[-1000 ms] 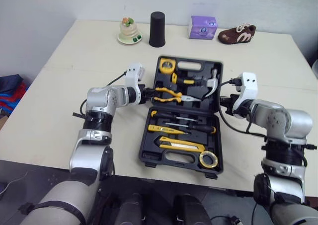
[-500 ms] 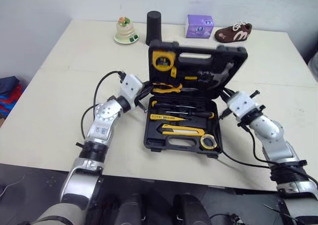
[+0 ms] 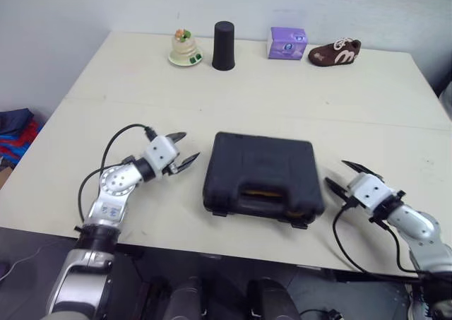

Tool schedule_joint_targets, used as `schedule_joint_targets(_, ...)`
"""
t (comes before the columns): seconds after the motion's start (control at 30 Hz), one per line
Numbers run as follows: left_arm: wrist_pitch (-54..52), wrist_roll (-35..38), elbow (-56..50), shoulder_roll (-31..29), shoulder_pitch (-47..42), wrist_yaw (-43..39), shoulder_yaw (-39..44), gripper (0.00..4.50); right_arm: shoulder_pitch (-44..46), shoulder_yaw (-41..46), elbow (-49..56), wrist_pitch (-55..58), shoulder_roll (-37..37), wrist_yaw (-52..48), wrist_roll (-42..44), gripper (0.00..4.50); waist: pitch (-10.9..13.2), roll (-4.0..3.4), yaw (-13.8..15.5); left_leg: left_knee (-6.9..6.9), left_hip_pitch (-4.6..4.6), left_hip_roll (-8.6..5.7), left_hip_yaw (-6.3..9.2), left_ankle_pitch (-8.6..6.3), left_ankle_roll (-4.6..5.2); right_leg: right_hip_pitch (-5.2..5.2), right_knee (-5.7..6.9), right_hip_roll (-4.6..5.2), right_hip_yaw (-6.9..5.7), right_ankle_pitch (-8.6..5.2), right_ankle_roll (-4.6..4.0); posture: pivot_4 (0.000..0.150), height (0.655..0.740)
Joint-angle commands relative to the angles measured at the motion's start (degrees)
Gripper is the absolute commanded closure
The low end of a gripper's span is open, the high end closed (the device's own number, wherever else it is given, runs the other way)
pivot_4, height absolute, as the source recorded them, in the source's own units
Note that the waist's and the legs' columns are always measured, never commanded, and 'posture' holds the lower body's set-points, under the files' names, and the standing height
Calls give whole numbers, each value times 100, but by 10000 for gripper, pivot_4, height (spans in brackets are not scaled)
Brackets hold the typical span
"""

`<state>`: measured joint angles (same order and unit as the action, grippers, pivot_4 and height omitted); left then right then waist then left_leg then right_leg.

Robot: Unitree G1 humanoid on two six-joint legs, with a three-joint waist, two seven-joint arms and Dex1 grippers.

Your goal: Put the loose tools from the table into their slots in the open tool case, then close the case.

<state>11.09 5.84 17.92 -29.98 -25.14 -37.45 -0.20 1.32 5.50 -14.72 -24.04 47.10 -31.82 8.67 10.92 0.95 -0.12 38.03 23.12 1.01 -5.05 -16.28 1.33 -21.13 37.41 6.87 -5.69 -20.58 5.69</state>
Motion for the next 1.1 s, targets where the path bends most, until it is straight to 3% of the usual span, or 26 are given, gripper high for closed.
schedule_joint_targets(0.03, -735, 486, -531, -356, 400, -234, 468, 15358, -788, 776, 1045, 725, 117, -408, 958, 15736, 0, 0, 0, 0, 0, 2, 5, -1, -2, 2, -1, -2, 0, 0, 0, 1500, 7341)
schedule_joint_targets(0.17, -1644, 990, -816, -523, 511, -248, 898, 15358, -2435, 1722, 2420, 1765, 150, -1048, 2061, 15736, 3, -15, 60, 0, -15, 8, 17, -7, -2, 29, -44, -5, 20, -1, -1, 1500, 7341)
schedule_joint_targets(0.27, -1935, 1072, -824, -432, 233, -272, 856, 15358, -3014, 2023, 3159, 2543, 107, -1466, 2924, 15736, 4, -14, 127, -5, -47, 9, 38, -28, -8, 71, -60, -7, 13, -2, -4, 1500, 7341)
schedule_joint_targets(0.37, -2105, 787, -240, -135, -633, -459, 335, 27335, -3355, 1721, 3587, 2580, 178, -1888, 2544, 23659, 1, -6, 180, -4, -70, 3, 36, -38, 5, 99, -70, -4, 14, -1, -2, 1500, 7341)
schedule_joint_targets(0.5, -2182, 381, 1216, 500, -1917, -338, -150, 44947, -2981, 1145, 3730, 2664, 200, -2102, 2114, 43777, 0, -1, 171, -3, -79, -2, 36, -42, 1, 114, -86, -10, 11, 2, 3, 1500, 7341)
schedule_joint_targets(0.7, -1543, -237, 3255, 1172, -3200, -383, -583, 45000, -2449, 594, 3573, 2987, 206, -2432, 1910, 44544, 6, 10, 134, -3, -75, -6, -14, -34, 9, 81, -57, -27, -7, 5, 10, 1500, 7341)
schedule_joint_targets(0.83, -1036, -441, 4580, 1616, -3912, 163, -471, 45000, -2182, 42, 3444, 2984, 110, -2517, 1477, 44544, 13, 22, 161, 2, -69, -5, -15, -31, 9, 67, -56, -30, -10, 5, 11, 1500, 7341)
schedule_joint_targets(1.1, -343, -400, 5317, 1604, -4024, -452, -194, 45000, -1619, 164, 2784, 2705, -171, -2318, 1156, 44544, 14, 28, 148, 5, -66, -8, -15, -29, 12, 64, -54, -17, -9, 6, 13, 1500, 7341)
